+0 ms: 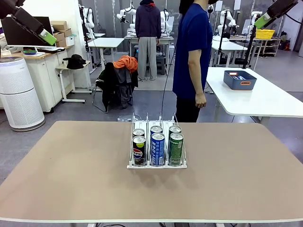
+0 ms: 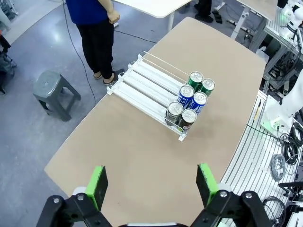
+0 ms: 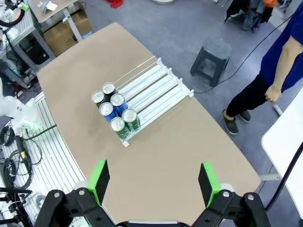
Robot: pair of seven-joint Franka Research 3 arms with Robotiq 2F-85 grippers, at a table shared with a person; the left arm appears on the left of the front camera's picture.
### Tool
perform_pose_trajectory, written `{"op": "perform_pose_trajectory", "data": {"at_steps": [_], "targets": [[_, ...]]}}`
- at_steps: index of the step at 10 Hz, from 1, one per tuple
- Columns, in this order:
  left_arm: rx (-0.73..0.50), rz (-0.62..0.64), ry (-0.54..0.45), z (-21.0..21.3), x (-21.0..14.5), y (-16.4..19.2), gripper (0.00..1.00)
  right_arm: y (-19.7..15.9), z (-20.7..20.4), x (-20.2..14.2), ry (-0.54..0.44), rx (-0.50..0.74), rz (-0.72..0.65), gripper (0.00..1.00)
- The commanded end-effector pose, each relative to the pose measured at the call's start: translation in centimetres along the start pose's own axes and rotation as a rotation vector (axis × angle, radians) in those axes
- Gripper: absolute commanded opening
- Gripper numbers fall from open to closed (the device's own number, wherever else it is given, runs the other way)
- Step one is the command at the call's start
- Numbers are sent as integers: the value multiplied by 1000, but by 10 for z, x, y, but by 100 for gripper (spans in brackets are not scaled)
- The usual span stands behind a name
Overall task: Fill the beverage cans into the dispenser.
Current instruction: Pick up the Sprite handed by the human.
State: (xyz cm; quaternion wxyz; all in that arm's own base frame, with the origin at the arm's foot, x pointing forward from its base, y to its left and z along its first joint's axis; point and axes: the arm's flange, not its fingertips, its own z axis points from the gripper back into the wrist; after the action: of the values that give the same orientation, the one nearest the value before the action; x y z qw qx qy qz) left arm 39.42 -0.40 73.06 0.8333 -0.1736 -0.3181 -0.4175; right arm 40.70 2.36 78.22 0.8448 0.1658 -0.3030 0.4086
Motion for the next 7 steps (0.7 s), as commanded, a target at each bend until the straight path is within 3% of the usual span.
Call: {"op": "perform_pose_trajectory", "data": {"at_steps": [1,7], "targets": [[43,16,28,8,5,-10,100,-4,12,7,31,4,-28,100],[-29,-141,-79,14,24,-26,100,-18,40,1,-95,-46,24,100]]}}
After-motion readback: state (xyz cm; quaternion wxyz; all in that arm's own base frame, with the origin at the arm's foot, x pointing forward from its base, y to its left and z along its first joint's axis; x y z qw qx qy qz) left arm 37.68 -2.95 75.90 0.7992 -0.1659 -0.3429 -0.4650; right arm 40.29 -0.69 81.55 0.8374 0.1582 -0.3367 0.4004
